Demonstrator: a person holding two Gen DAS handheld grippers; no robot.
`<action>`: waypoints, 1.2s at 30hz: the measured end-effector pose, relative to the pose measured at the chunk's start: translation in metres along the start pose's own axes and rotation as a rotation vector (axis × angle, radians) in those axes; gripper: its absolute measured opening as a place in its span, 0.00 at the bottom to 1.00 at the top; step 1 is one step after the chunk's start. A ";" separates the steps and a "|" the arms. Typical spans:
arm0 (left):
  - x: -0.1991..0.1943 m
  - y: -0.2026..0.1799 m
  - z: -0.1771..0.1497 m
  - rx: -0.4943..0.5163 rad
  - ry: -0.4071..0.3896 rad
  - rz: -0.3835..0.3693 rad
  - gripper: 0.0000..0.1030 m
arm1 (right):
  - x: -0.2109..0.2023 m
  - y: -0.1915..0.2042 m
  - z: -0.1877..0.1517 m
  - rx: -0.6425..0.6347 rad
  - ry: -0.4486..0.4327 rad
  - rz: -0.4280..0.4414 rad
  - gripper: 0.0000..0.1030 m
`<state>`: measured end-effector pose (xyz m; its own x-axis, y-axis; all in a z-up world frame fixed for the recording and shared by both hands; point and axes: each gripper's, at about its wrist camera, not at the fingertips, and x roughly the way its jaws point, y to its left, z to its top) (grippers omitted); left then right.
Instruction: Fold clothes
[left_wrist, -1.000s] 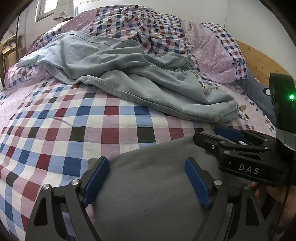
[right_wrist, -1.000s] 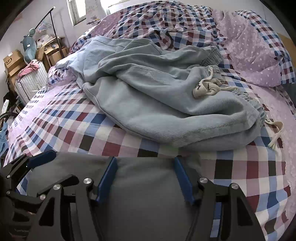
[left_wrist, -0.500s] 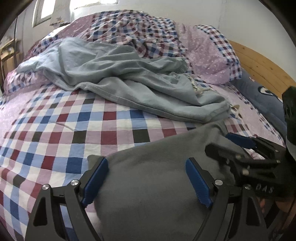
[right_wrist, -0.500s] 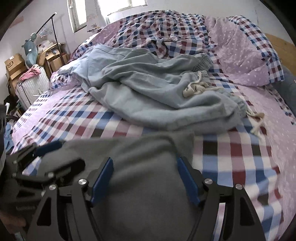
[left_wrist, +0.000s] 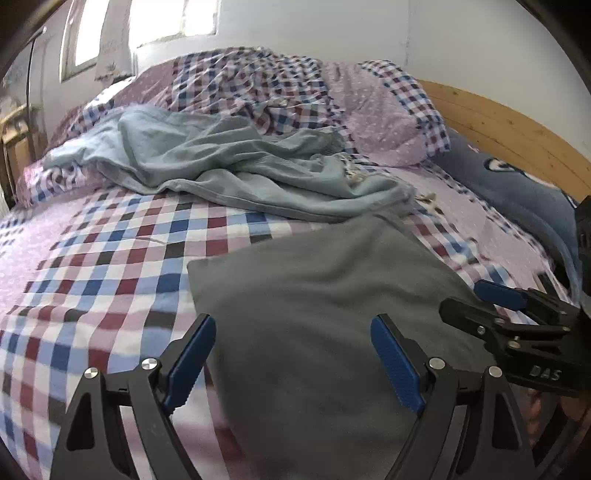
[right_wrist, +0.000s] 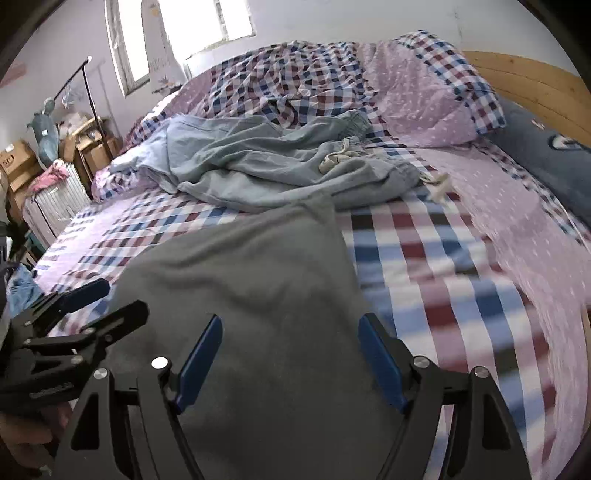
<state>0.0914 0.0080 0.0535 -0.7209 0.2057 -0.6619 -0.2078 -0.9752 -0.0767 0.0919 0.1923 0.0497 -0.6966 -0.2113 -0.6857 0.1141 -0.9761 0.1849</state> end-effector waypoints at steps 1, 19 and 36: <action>-0.007 -0.005 -0.005 0.012 -0.005 -0.001 0.86 | -0.005 0.000 -0.006 0.004 0.006 -0.002 0.78; -0.070 -0.043 -0.108 0.053 0.100 -0.020 0.86 | -0.071 0.000 -0.087 -0.046 0.079 -0.051 0.78; -0.097 -0.053 -0.134 0.037 0.154 -0.092 0.86 | -0.107 0.016 -0.116 -0.124 0.099 -0.099 0.79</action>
<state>0.2607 0.0286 0.0215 -0.5881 0.2761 -0.7602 -0.2948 -0.9485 -0.1164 0.2508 0.1933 0.0447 -0.6362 -0.1120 -0.7634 0.1393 -0.9898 0.0291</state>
